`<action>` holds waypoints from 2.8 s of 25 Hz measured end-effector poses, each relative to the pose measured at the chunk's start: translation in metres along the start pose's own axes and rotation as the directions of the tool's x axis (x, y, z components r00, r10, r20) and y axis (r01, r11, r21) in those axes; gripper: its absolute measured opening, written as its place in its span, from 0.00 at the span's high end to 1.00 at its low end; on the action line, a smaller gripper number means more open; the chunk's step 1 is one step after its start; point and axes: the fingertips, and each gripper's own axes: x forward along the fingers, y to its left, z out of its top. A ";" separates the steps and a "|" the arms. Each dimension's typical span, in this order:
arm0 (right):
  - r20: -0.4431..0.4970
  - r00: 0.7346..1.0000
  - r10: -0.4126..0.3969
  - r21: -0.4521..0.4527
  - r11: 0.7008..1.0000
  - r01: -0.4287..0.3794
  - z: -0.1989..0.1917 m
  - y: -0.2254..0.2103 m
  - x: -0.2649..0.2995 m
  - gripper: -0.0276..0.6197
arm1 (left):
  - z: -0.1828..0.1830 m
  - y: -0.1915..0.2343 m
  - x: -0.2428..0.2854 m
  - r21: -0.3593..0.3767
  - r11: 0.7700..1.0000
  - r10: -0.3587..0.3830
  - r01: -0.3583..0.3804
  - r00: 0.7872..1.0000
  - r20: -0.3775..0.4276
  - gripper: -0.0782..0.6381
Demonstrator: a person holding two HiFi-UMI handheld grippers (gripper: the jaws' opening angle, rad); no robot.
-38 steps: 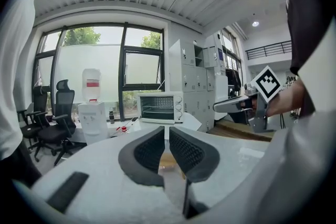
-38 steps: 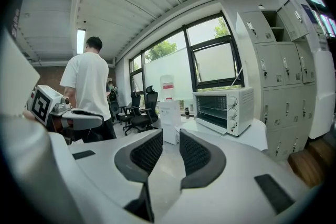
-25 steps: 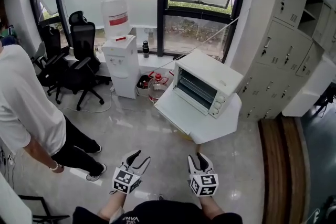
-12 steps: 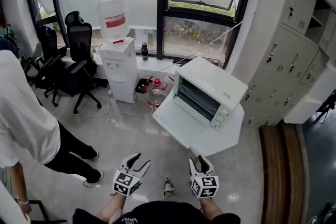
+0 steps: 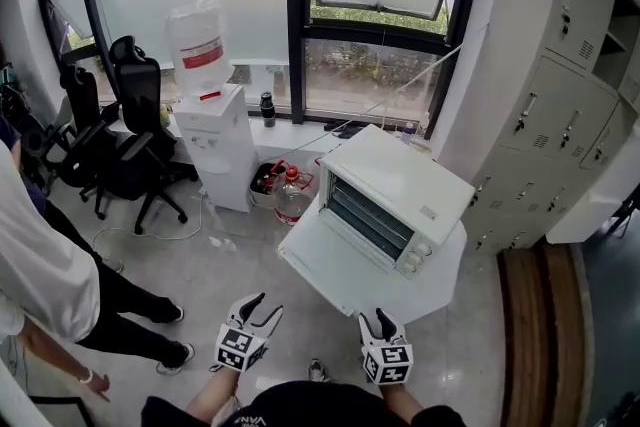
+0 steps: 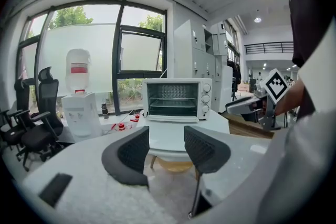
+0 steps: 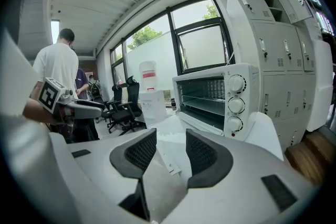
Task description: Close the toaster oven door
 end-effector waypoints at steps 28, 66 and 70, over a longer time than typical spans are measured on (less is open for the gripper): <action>-0.130 0.949 -0.288 0.184 0.933 0.308 -0.057 -0.009 0.045 0.65 | -0.016 0.053 0.158 0.071 0.925 -0.354 0.374 0.913 -0.202 0.61; -0.376 0.861 -0.344 0.291 0.838 0.462 -0.146 -0.005 0.107 0.66 | -0.131 0.118 0.216 -0.081 0.907 -0.390 0.412 0.755 -0.528 0.49; -0.363 0.866 -0.343 0.302 0.836 0.458 -0.138 -0.004 0.104 0.67 | -0.126 0.119 0.216 -0.060 0.918 -0.365 0.392 0.776 -0.514 0.49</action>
